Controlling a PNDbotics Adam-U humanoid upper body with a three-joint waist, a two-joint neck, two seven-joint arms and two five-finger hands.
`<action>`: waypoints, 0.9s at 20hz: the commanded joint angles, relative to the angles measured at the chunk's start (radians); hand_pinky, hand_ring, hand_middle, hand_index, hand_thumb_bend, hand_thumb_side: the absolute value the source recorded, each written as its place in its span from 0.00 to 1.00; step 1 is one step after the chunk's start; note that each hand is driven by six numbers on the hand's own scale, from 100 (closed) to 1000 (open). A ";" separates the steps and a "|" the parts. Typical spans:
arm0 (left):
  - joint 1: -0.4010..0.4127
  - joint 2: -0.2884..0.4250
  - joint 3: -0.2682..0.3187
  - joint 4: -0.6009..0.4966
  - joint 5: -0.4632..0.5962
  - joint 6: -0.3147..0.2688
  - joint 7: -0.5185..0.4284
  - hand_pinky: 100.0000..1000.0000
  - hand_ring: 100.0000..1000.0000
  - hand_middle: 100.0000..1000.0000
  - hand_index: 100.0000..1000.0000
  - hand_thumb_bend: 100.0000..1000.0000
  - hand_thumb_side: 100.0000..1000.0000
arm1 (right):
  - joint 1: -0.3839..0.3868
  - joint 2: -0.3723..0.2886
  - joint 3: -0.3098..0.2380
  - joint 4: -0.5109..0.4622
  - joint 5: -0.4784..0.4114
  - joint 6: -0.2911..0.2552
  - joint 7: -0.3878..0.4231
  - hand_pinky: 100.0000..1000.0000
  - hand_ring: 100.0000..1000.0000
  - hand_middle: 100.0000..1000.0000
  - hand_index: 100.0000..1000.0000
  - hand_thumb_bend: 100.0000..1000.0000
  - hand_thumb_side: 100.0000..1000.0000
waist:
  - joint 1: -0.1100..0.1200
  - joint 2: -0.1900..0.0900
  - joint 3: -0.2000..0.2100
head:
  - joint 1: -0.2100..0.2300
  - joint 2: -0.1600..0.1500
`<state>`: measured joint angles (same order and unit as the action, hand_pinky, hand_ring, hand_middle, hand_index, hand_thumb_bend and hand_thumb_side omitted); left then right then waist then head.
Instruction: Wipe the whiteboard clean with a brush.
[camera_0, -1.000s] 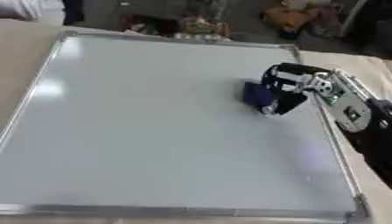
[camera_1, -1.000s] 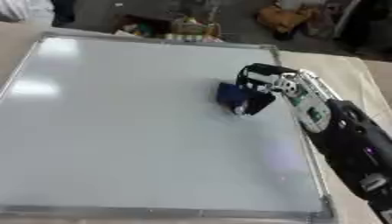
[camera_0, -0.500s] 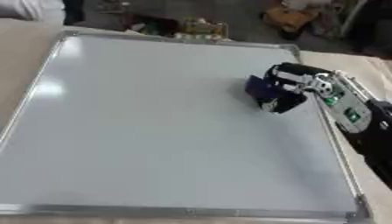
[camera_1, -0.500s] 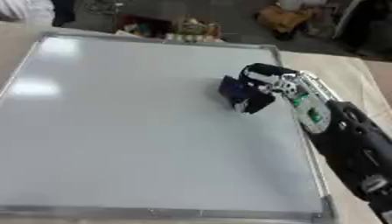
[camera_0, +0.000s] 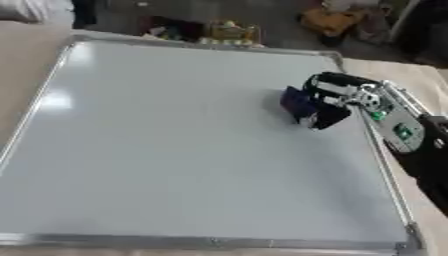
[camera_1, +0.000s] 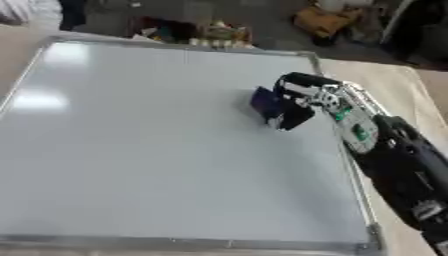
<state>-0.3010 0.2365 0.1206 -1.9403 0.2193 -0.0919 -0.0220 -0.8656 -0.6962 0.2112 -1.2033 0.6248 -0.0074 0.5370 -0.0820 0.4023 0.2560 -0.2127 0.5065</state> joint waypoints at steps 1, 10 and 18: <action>-0.011 0.016 -0.002 -0.017 0.002 0.001 -0.004 0.46 0.30 0.40 0.41 0.12 0.87 | -0.014 -0.023 -0.006 -0.006 -0.017 0.000 0.009 0.65 0.83 0.72 0.02 0.08 0.13 | 0.003 -0.016 0.001 | 0.002 -0.014; -0.011 0.017 -0.004 -0.017 0.004 0.004 -0.009 0.46 0.30 0.40 0.41 0.12 0.87 | -0.016 -0.029 -0.014 -0.023 -0.052 0.000 0.027 0.67 0.84 0.76 0.01 0.16 0.14 | 0.005 -0.022 -0.003 | 0.003 -0.018; -0.010 0.017 -0.005 -0.016 0.006 0.005 -0.012 0.46 0.30 0.40 0.42 0.12 0.87 | -0.017 -0.035 -0.021 -0.019 -0.062 -0.008 0.025 0.68 0.85 0.78 0.01 0.26 0.14 | 0.005 -0.027 -0.004 | 0.006 -0.020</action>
<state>-0.3011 0.2365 0.1154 -1.9403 0.2206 -0.0854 -0.0292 -0.8674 -0.6966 0.2064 -1.2095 0.5710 -0.0099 0.5617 -0.0820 0.4018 0.2530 -0.2088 0.4983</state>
